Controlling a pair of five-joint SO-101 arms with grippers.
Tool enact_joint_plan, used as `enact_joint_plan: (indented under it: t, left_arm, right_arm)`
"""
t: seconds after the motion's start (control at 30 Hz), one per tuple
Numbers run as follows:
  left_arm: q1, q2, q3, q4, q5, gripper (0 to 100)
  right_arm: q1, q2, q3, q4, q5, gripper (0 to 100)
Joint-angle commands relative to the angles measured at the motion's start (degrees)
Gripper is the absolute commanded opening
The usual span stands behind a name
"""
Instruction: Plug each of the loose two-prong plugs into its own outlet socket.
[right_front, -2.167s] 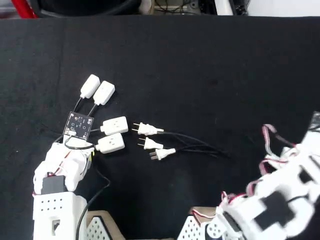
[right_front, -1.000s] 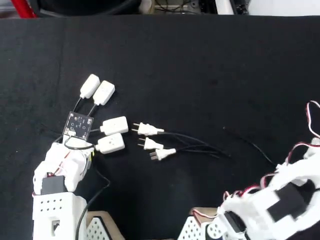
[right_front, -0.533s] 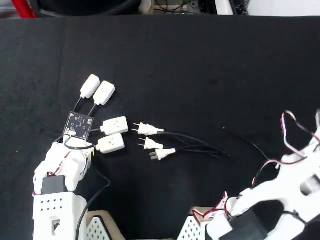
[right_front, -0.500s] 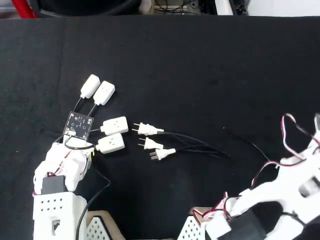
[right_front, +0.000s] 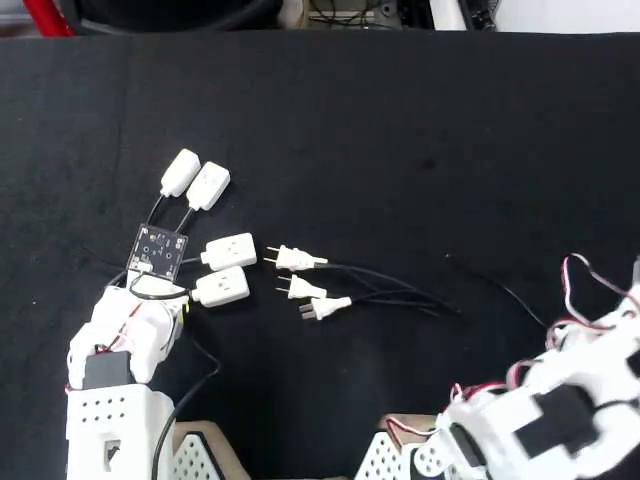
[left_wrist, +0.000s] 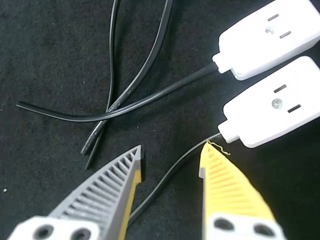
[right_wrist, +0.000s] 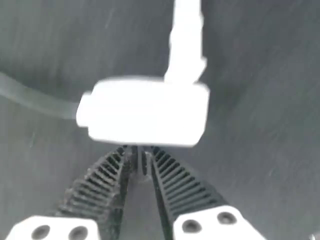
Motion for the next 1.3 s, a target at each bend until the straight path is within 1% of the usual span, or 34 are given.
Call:
enact_joint_plan:
  t: [0.0, 0.1, 0.17, 0.27, 0.4, 0.47, 0.53, 0.6, 0.67, 0.73, 0.83, 0.87, 0.9, 0.97, 1.1, 1.17, 1.27]
  left_arm:
    - [-0.5, -0.5, -0.4, -0.1, -0.5, 19]
    - [-0.5, -0.5, -0.4, -0.1, -0.5, 19]
    - [-0.5, -0.5, -0.4, -0.1, -0.5, 19]
    - [-0.5, -0.5, -0.4, -0.1, -0.5, 19]
    - [-0.7, -0.6, -0.4, -0.1, -0.4, 19]
    - [-0.7, -0.6, -0.7, 0.2, -0.4, 19]
    - [-2.2, -0.6, -1.2, 0.3, -0.2, 20]
    - [-5.1, -0.6, -2.7, 1.3, 0.4, 19]
    - [-9.2, -0.7, -5.5, 5.5, 3.7, 19]
    - [-14.3, -0.7, -9.3, 9.5, 4.4, 19]
    - [-20.5, -0.6, -13.7, 9.1, 3.6, 19]
    - [-21.8, -0.6, -14.9, 8.4, 3.8, 20]
    - [-22.1, -0.5, -16.4, 8.2, 3.8, 20]
    - [-21.1, 0.1, -19.3, 8.0, 4.2, 20]
    - [-15.1, 4.6, -24.0, 5.7, 11.1, 20]
    - [-10.9, 10.5, -27.4, 4.1, 12.9, 20]
    - [-4.7, 22.0, -34.0, 2.9, 13.3, 20]
  right_arm:
    - [-1.8, 9.3, -13.7, -2.8, -6.2, 1.1]
    - [-2.4, 15.2, -23.3, -2.9, -10.2, 1.1]
    - [-3.3, 17.6, -27.1, -2.6, -11.2, 1.1]
    - [-6.0, 18.9, -29.7, -2.5, -12.1, 1.1]
    - [-9.2, 18.9, -33.4, -2.2, -16.4, 1.2]
    - [-10.0, 18.8, -34.9, -0.1, -16.7, 1.4]
    - [-9.9, 18.8, -37.9, 5.5, -16.6, 1.4]
    - [-9.5, 18.0, -42.2, 13.7, -16.6, 1.5]
    - [-8.2, 16.6, -46.8, 23.0, -16.6, 1.5]
    - [-7.0, 14.7, -52.0, 32.3, -16.5, 1.5]
    - [-6.5, 11.9, -57.6, 44.9, -12.8, 1.5]
    - [-7.1, 11.2, -58.6, 48.2, -11.3, 1.5]
    - [-8.2, 10.3, -58.6, 48.6, -10.6, 1.5]
    - [-10.3, 9.1, -56.2, 48.2, -10.9, 1.5]
    - [-19.3, 8.2, -48.0, 47.6, -12.0, 1.5]
    - [-24.8, 8.2, -45.1, 45.1, -14.8, 1.5]
    - [-33.8, 8.2, -41.7, 38.6, -20.6, 1.5]
